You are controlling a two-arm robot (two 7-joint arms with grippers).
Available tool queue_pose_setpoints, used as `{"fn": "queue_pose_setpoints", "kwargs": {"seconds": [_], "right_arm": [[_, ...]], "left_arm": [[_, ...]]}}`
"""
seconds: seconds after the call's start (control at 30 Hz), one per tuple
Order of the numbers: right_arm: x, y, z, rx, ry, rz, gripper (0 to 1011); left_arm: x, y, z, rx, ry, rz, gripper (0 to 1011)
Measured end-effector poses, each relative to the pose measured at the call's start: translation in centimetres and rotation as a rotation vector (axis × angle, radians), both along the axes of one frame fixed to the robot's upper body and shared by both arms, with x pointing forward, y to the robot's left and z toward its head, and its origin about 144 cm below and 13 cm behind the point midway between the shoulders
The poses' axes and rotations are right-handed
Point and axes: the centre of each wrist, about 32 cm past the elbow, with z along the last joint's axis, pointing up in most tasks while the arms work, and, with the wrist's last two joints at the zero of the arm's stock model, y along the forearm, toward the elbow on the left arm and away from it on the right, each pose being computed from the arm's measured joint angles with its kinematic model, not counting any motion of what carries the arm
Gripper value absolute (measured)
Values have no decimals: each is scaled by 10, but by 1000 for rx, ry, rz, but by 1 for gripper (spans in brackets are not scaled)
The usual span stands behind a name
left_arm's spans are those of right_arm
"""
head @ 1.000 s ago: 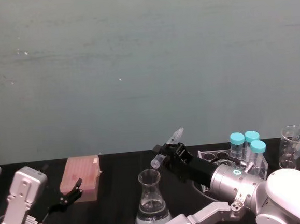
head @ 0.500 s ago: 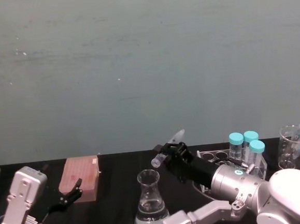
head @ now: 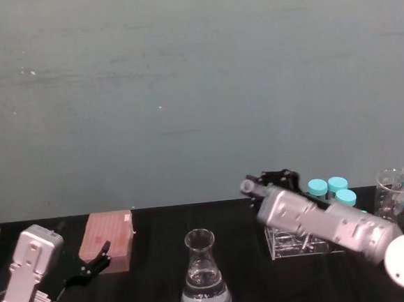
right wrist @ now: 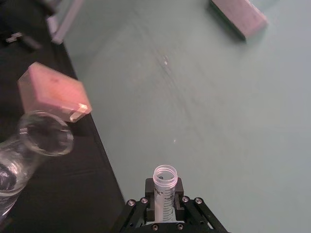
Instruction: Pour the liquid from the test tube into the beaker using one hand.
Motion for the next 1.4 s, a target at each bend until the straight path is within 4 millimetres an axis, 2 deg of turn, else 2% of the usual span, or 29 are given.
{"fn": "queue_pose_setpoints", "kwargs": {"seconds": [0.37,0.73,0.9,1.4], "right_arm": [[18,-38,9,327,287,-73,216],[35,-59,10,548,551,-56,216],[39,-62,6,581,601,-48,216],[49,-62,-3,547,584,-64,216]], "left_arm": [[0,0,0,0,0,0,1000],[0,0,0,0,0,0,1000],[0,0,0,0,0,0,1000],[0,0,0,0,0,0,1000]]}}
